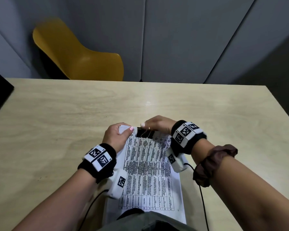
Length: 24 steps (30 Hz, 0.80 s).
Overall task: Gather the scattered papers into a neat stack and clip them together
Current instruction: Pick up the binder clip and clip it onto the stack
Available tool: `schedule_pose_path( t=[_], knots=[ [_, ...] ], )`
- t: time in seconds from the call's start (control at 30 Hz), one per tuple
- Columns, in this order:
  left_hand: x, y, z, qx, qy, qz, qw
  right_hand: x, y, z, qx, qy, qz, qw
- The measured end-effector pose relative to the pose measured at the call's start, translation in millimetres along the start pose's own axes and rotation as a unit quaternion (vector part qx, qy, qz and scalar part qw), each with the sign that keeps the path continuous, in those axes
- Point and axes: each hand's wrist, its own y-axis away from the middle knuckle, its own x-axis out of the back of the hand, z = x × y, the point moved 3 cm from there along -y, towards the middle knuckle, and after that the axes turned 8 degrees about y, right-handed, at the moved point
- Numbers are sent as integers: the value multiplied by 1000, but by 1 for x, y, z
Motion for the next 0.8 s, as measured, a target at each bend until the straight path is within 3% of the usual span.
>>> schedule_pose_path(
  t=[0.1,0.23,0.4,0.5,0.7,0.8],
  knots=[
    [2,-4,-3,16,10,7,1000,-9,0,2,52,141,5,989],
    [1,-4,3,27,4,2,1000,-17,-6,1,67,250,101,961],
    [2,-9,-3,46,-5,3,999,-15,-11,2,78,211,89,970],
    [4,-12,-6,61,7,0,998,-12,-11,4,113,157,145,970],
    [5,-11,-7,70,16,-11,997,-14,-17,10,112,191,168,960],
    [5,-7,-6,95,70,-6,993,-14,-20,11,106,200,162,961]
  ],
)
